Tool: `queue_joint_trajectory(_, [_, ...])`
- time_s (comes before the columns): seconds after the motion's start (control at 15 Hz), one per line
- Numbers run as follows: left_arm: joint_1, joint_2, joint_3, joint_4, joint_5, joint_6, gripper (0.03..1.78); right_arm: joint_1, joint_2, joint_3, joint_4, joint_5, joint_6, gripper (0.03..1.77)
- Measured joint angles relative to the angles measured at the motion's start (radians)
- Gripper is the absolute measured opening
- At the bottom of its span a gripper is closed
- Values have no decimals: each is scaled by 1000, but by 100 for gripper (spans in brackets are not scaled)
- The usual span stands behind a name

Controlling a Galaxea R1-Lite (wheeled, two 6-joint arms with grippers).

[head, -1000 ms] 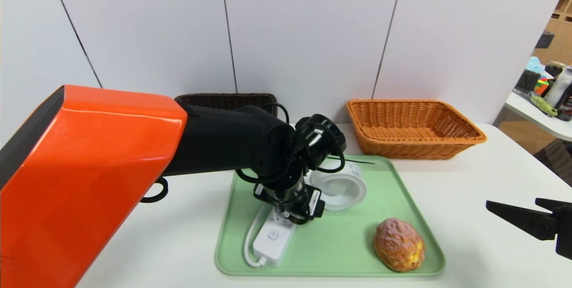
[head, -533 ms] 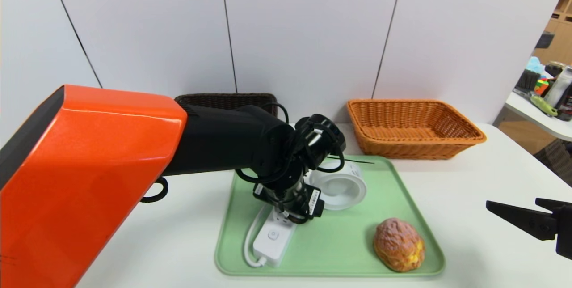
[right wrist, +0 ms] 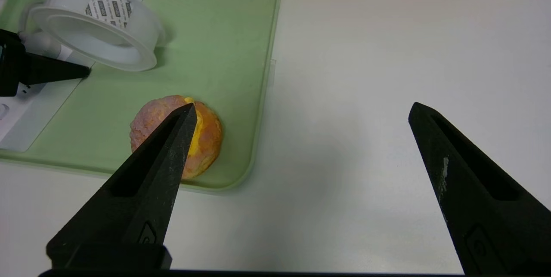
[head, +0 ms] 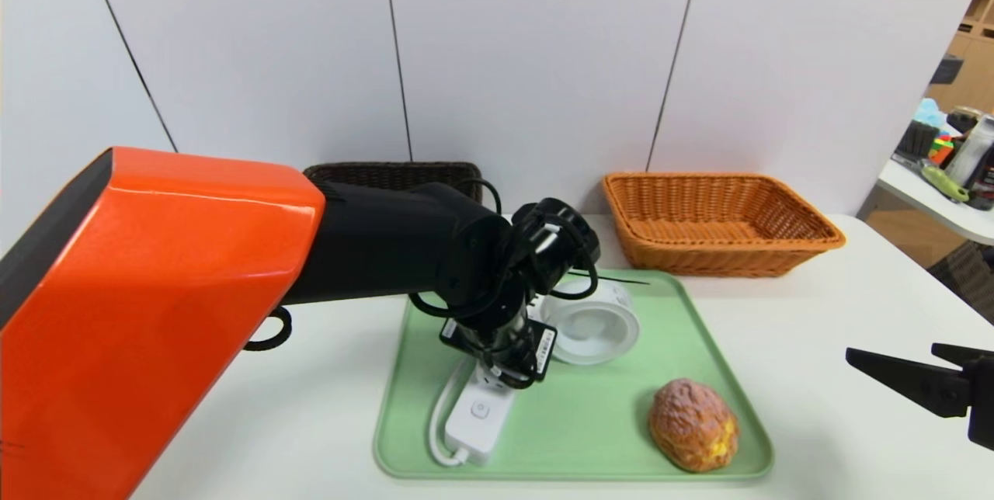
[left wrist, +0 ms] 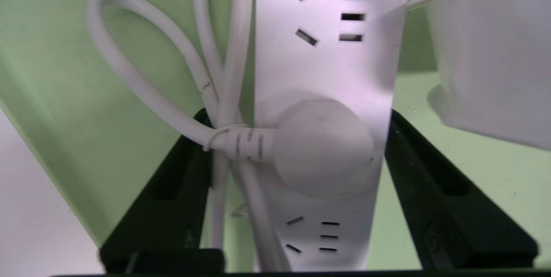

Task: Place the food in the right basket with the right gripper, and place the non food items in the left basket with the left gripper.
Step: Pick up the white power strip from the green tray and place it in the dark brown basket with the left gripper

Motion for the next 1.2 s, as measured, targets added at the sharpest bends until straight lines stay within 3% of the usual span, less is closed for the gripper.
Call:
queue_joint_trajectory(0.13, [0,0,0,0,0,0,105,0,-1,0,0,0,0,170])
queue_joint_trajectory(0.87, [26,-33,9,12,0,21,100,0,-1,0,0,0,0,170])
queue_joint_trajectory(1.2, [39,-66,9,15,1,31,87,0,-1,0,0,1,0,170])
